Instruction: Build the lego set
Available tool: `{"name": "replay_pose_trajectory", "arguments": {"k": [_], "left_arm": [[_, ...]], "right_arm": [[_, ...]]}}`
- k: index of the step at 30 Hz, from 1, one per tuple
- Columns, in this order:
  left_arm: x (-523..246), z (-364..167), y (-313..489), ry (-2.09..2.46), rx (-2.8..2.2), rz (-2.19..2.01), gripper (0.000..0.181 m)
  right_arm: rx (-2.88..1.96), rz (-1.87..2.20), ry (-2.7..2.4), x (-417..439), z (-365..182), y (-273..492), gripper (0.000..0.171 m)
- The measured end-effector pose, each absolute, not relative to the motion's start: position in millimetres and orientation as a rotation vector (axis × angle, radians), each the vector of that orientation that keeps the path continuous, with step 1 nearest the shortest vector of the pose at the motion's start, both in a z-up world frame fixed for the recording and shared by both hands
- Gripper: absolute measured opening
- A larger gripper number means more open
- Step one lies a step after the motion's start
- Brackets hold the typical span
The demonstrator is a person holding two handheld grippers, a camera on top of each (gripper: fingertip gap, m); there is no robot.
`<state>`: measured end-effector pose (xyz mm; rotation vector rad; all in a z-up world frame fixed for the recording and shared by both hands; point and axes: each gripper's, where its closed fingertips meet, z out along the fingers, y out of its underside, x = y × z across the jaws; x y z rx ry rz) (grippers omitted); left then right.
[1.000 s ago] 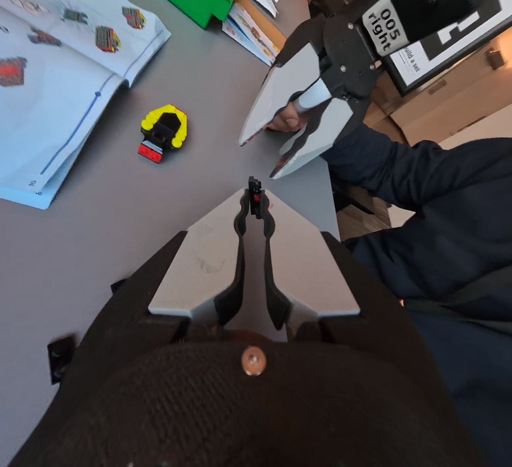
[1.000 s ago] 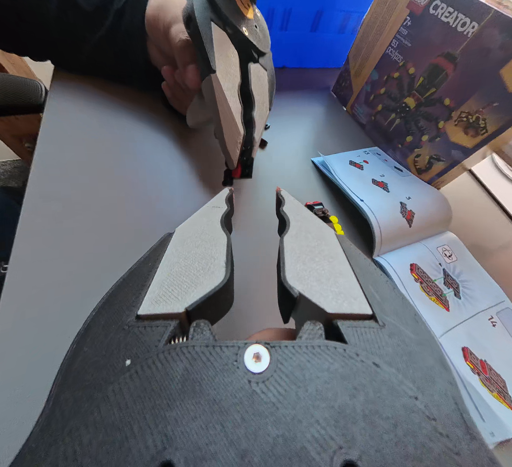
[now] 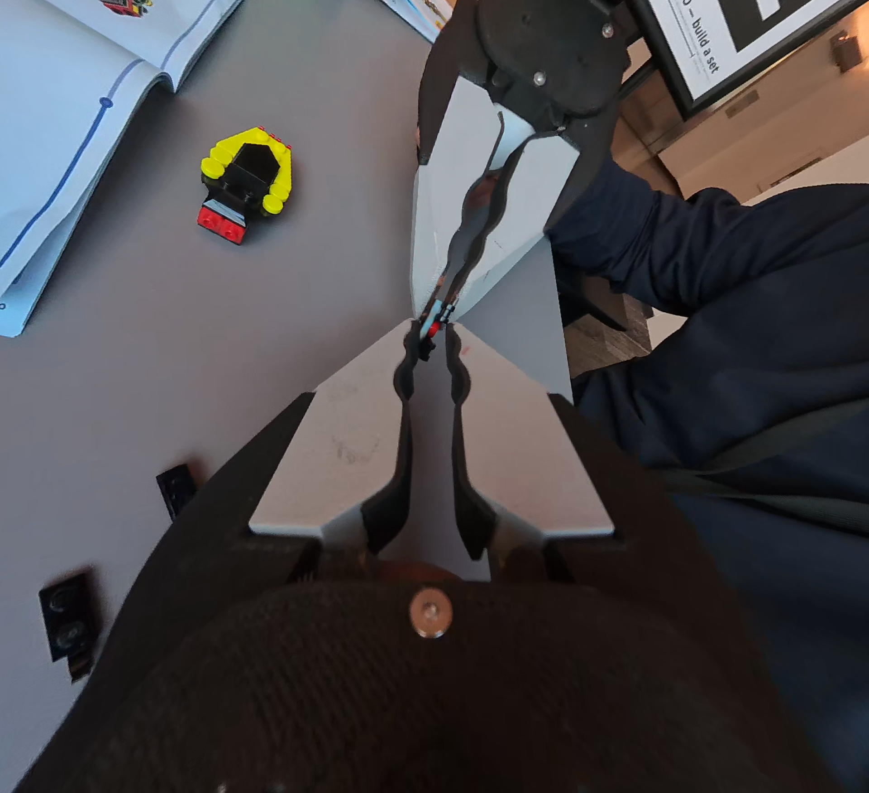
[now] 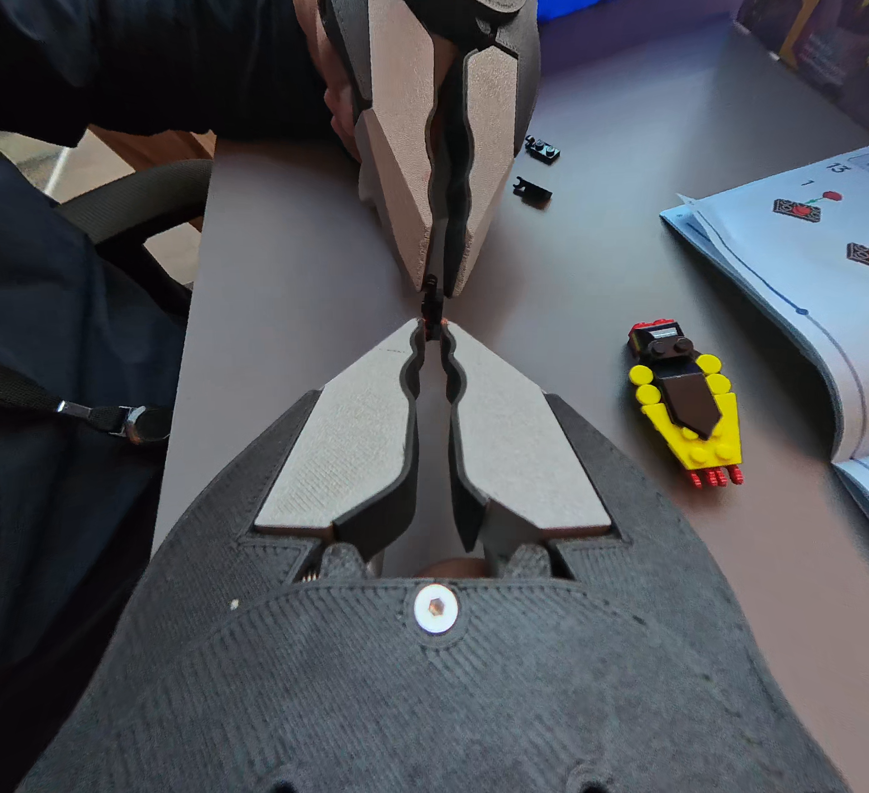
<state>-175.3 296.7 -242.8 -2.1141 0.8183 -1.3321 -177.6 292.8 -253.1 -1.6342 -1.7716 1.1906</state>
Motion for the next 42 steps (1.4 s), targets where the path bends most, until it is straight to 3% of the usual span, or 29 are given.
{"name": "replay_pose_trajectory", "arguments": {"k": [15, 20, 23, 30, 35, 42], "left_arm": [[-171, -240, 294, 0.945, -2.032, -1.183, 0.006], [-174, -253, 290, 0.926, -2.138, -1.204, 0.005], [-174, -265, 288, 0.894, -2.249, -1.198, 0.005], [-179, -269, 296, 0.745, -2.333, -1.282, 0.019], [-186, -270, 302, 0.743, -2.333, -1.241, 0.018], [-190, -272, 299, 0.813, -2.329, -1.191, 0.016]], "right_arm": [[-1.618, 1.355, -1.644, -177, -232, 294, 0.003], [-1.675, 1.123, -1.738, -151, -253, 300, 0.019], [-1.656, 0.914, -1.842, -131, -267, 295, 0.02], [-1.699, 0.999, -1.877, -132, -277, 272, 0.017], [-1.589, 1.093, -1.987, -136, -271, 244, 0.017], [-1.417, 0.819, -2.053, -132, -264, 268, 0.018]]}}
